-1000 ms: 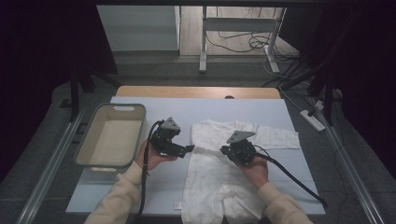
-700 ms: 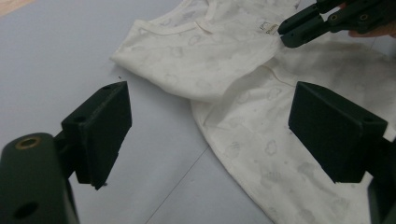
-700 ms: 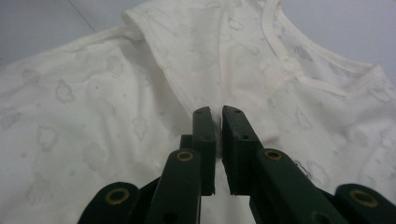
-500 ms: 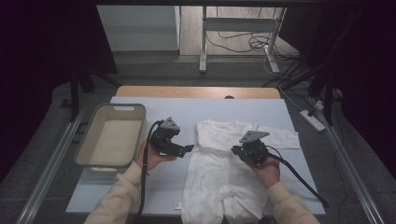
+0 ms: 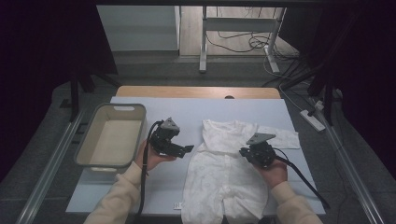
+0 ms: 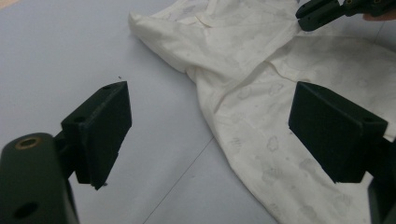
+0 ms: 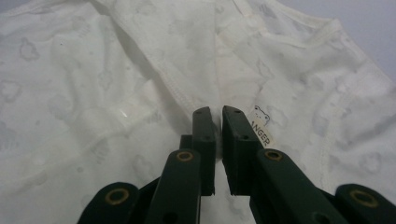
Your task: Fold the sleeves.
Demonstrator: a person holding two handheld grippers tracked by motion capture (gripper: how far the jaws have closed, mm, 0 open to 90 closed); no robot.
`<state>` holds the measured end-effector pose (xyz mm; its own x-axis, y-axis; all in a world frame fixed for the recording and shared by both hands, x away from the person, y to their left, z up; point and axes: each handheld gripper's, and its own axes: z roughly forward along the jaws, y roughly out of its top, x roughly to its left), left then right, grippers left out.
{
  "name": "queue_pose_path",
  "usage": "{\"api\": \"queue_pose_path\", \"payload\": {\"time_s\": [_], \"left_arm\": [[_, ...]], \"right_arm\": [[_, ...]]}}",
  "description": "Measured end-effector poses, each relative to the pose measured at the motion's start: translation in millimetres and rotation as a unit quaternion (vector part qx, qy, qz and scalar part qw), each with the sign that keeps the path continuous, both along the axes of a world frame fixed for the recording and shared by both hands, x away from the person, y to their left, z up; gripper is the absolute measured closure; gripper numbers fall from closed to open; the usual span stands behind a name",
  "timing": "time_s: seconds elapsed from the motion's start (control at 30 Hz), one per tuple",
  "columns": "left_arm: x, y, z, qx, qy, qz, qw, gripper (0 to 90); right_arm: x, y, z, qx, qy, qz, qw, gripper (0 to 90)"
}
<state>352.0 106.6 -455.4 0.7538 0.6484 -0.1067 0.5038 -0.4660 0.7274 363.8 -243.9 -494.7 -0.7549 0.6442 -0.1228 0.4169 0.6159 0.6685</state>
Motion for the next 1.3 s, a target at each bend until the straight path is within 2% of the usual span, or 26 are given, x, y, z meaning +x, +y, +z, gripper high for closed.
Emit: {"api": "queue_pose_path", "payload": {"time_s": [0.13, 0.17, 0.23, 0.27, 0.4, 0.53, 0.77, 0.9, 1.0, 1.1, 1.2, 1.3], "left_arm": [[0.2, 0.2, -0.3, -0.001, 0.000, 0.002, 1.0000, 13.8], [0.2, 0.2, -0.3, -0.001, 0.000, 0.002, 1.0000, 13.8], [0.2, 0.2, -0.4, -0.001, 0.000, 0.003, 1.0000, 13.8], [0.2, 0.1, -0.5, -0.001, 0.001, 0.003, 1.0000, 13.8], [0.6, -1.0, -1.6, 0.000, 0.002, 0.003, 1.0000, 13.8], [1.7, -2.9, -3.9, 0.006, 0.006, 0.003, 1.0000, 13.8], [2.7, -6.6, -6.7, 0.009, 0.009, 0.002, 0.9999, 13.9], [3.4, -7.4, -8.0, 0.008, 0.011, 0.002, 0.9999, 13.9], [4.0, -8.0, -8.4, 0.011, 0.011, 0.000, 0.9999, 14.0], [3.6, -8.7, -8.1, 0.014, 0.011, 0.000, 0.9998, 13.9], [3.5, -8.6, -7.9, 0.013, 0.010, 0.000, 0.9999, 14.0], [3.6, -8.1, -8.4, 0.014, 0.011, 0.000, 0.9998, 14.1]], "right_arm": [[1.4, -2.1, -4.2, -0.003, 0.018, 0.001, 0.9998, 79.1], [1.5, -2.1, -4.9, -0.001, 0.018, 0.002, 0.9998, 75.9], [1.5, -2.7, -4.8, 0.009, 0.014, -0.007, 0.9998, 62.7], [2.0, -4.4, -3.2, 0.016, 0.005, -0.013, 0.9998, 58.5], [5.5, -12.0, 2.9, 0.048, -0.011, -0.043, 0.9979, 52.4], [13.3, -15.1, 4.3, 0.060, -0.012, -0.057, 0.9965, 52.5], [34.8, -5.4, -1.5, 0.068, 0.013, -0.061, 0.9958, 53.1], [40.9, 1.2, -7.8, 0.055, 0.023, -0.059, 0.9965, 55.5], [44.8, 6.6, -13.6, 0.046, 0.038, -0.049, 0.9970, 62.5], [46.6, 10.5, -16.7, 0.034, 0.052, -0.037, 0.9974, 73.4], [46.2, 10.9, -16.6, 0.028, 0.056, -0.028, 0.9977, 84.8], [44.6, 8.8, -11.7, 0.029, 0.042, -0.027, 0.9984, 85.6]]}}
